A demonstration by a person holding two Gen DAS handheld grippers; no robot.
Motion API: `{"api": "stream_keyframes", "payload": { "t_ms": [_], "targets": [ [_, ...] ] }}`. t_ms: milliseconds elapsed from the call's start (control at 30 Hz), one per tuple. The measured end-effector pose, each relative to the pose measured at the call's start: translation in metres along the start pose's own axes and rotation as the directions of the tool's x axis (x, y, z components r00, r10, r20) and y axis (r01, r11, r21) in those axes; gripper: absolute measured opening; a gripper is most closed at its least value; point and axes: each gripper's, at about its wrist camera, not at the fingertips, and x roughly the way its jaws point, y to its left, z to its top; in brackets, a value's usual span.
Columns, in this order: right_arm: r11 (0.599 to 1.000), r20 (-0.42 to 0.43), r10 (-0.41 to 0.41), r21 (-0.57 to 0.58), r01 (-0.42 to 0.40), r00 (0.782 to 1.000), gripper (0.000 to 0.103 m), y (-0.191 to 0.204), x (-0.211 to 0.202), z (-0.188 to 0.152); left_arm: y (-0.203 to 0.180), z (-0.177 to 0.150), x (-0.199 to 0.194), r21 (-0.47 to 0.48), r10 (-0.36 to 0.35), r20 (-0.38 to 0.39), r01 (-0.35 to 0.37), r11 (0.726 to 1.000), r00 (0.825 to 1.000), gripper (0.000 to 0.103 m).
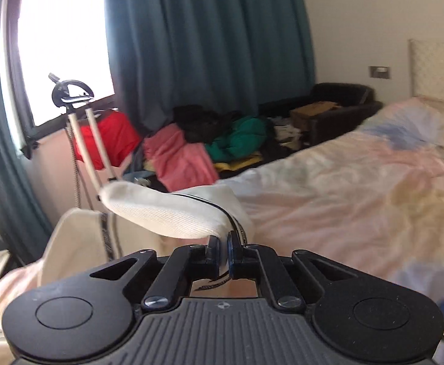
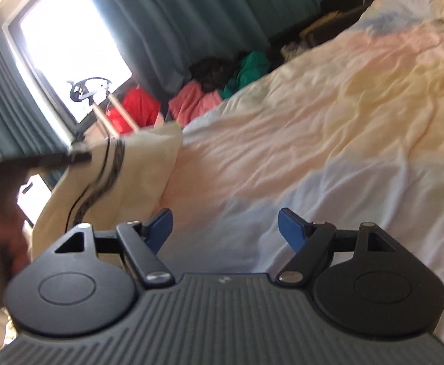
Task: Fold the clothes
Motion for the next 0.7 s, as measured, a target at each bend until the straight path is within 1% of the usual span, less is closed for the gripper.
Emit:
{"api": "stream_keyframes", "payload": {
  "t_ms": [67, 100, 167, 267, 367, 400, 433, 467, 533, 567, 600, 633, 700],
  "targets": [
    [1.0, 0.031, -0.008, 0.02, 0.007, 0.999, 0.08, -0.006, -0.011, 0.005, -0.033, -0.032, -0.037, -0.03, -0.068, 0.01, 0.068, 0.997, 0.998, 0.005],
    [1.0, 0.031, -0.007, 0.027, 0.006, 1.0, 0.08, -0.007, -0.014, 0.007, -0.04, -0.044, -0.049, -0.048, -0.084, 0.004, 0.085, 0.995, 0.996, 0.005],
    [1.0, 0.023, 0.0, 0.028, 0.0, 1.0, 0.08, -0.007, -0.019, 0.007, -0.04, -0.063, -0.062, -0.088, -0.095, -0.024, 0.092, 0.992, 0.995, 0.006],
    [0.999, 0.028, 0.029, -0.016, -0.029, 0.999, 0.08, 0.001, -0.028, 0.004, -0.04, -0.092, -0.083, -0.149, -0.112, -0.066, 0.102, 0.984, 0.991, 0.007],
    [0.995, 0.013, 0.074, -0.061, -0.073, 0.997, 0.08, 0.01, -0.035, -0.001, -0.04, -0.12, -0.103, -0.209, -0.132, -0.107, 0.108, 0.972, 0.985, 0.016],
    [0.994, 0.006, 0.088, -0.072, -0.087, 0.996, 0.08, 0.013, -0.037, -0.004, -0.04, -0.13, -0.11, -0.229, -0.139, -0.12, 0.109, 0.967, 0.983, 0.026],
    [0.992, 0.0, 0.099, -0.079, -0.099, 0.995, 0.08, 0.017, -0.041, -0.006, -0.04, -0.14, -0.117, -0.249, -0.147, -0.133, 0.11, 0.962, 0.98, 0.032],
    [0.991, -0.007, 0.106, -0.083, -0.107, 0.994, 0.08, 0.021, -0.043, -0.009, -0.036, -0.142, -0.129, -0.252, -0.134, -0.132, 0.097, 0.963, 0.982, 0.037],
    [0.99, -0.023, 0.117, -0.08, -0.118, 0.993, 0.08, 0.027, -0.047, -0.015, -0.02, -0.137, -0.159, -0.235, -0.074, -0.117, 0.045, 0.971, 0.99, 0.044],
    [0.988, -0.033, 0.122, -0.088, -0.125, 0.992, 0.08, 0.033, -0.049, -0.018, -0.012, -0.135, -0.174, -0.232, -0.038, -0.117, 0.01, 0.973, 0.992, 0.053],
    [0.986, -0.04, 0.127, -0.107, -0.131, 0.991, 0.08, 0.039, -0.049, -0.021, -0.005, -0.134, -0.189, -0.237, -0.006, -0.108, -0.02, 0.971, 0.994, 0.062],
    [0.983, -0.042, 0.132, -0.125, -0.136, 0.99, 0.08, 0.044, -0.049, -0.023, 0.002, -0.135, -0.205, -0.249, 0.024, -0.093, -0.046, 0.967, 0.995, 0.066],
    [0.975, -0.052, 0.15, -0.157, -0.157, 0.987, 0.08, 0.056, -0.048, -0.028, 0.014, -0.14, -0.228, -0.285, 0.079, -0.057, -0.092, 0.954, 0.995, 0.078]
  ]
}}
